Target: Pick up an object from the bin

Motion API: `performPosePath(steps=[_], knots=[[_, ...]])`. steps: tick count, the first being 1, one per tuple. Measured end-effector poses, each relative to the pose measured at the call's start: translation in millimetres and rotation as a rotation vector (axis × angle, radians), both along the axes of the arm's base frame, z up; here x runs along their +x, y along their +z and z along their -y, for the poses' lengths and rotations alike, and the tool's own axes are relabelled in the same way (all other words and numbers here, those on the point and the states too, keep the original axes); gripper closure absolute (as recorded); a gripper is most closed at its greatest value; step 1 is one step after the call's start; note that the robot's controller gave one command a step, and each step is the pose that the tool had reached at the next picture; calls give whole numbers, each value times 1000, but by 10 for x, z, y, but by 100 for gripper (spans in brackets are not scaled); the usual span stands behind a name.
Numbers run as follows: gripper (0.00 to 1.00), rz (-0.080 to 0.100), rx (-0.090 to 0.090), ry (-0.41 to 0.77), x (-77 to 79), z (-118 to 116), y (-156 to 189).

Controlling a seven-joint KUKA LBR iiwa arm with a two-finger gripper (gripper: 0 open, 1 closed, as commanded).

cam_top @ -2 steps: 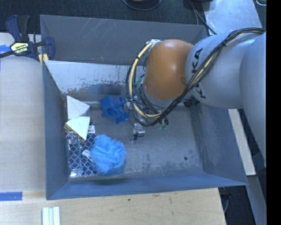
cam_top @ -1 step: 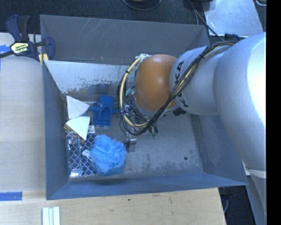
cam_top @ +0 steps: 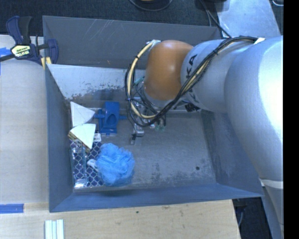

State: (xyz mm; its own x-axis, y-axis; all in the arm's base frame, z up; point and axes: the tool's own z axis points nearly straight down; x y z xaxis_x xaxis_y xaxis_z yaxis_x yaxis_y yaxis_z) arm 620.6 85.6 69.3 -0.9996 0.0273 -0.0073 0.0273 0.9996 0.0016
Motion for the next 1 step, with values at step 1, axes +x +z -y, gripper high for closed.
performPosePath(steps=[1], knots=[[0, 2, -5, 221, -63, -686, 257]])
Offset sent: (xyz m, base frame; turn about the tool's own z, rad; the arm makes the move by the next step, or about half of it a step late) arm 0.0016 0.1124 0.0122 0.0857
